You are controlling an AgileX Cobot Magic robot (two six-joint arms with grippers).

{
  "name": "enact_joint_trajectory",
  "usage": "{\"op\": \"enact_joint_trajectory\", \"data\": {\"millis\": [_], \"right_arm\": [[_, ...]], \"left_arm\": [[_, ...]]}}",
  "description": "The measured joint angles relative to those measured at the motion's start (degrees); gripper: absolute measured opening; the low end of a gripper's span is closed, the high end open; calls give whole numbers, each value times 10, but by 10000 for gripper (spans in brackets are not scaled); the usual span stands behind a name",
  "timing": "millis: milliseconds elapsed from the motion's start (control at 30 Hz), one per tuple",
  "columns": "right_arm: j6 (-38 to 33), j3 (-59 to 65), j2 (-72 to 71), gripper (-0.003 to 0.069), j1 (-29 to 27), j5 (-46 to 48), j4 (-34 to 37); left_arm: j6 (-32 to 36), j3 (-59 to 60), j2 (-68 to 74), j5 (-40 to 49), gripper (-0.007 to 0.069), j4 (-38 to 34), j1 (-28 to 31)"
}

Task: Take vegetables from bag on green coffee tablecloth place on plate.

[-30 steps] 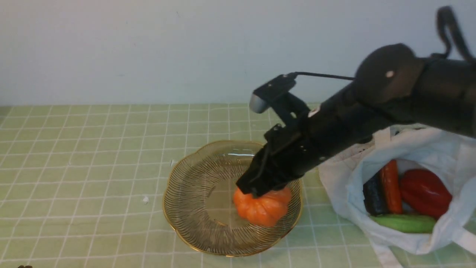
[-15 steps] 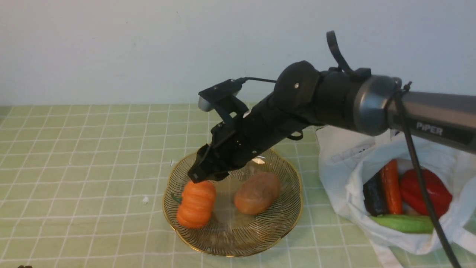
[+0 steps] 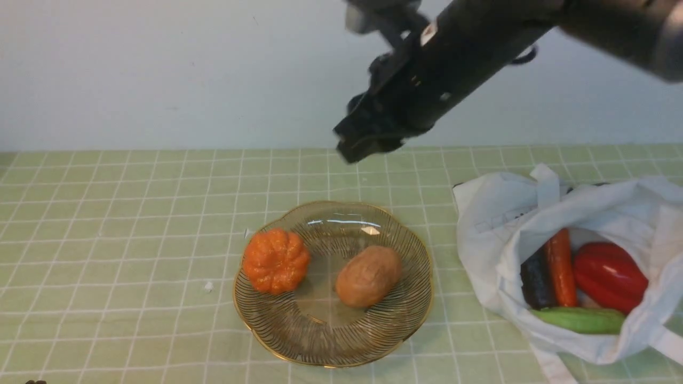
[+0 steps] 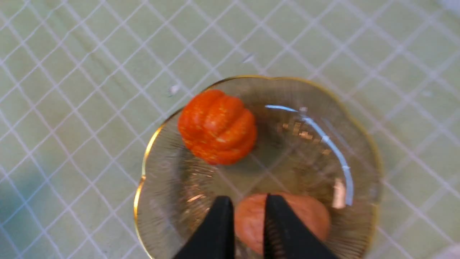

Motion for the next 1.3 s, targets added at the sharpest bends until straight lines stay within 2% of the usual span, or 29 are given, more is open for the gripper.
{"op": "enact_joint_trajectory", "data": {"millis": [67,200,300,400,433,500,633,667,767,967,1300], "right_arm": [[48,-1,-57,13,-4,12,-57],[118,26,-177,-11,-4,8,-133],[143,74,-244,-12,-4,-19,-161],[189,213,-383,-12,-4,-119,-209],[192,222,-391,-12,-4,-126,-209],[232,354,-494,-12,-4,-221,-243],[280,490,-616,-12,-4,-325,-277],[307,562,-698,-12,-4,-379,-297],[335,624,-784,-12,-4,-410,-321],[390,692,-922,-12,-4,-414,-332],[411,699,-964,-12,-4,-365,-304]], "left_arm": [[0,0,0,0,-5,0,0],[0,0,0,0,-5,0,0],[0,0,0,0,-5,0,0],[0,0,0,0,-5,0,0],[0,0,0,0,-5,0,0],[0,0,0,0,-5,0,0],[0,0,0,0,-5,0,0],[0,0,0,0,-5,0,0],[0,0,0,0,-5,0,0],[0,0,0,0,-5,0,0],[0,0,0,0,-5,0,0]]}}
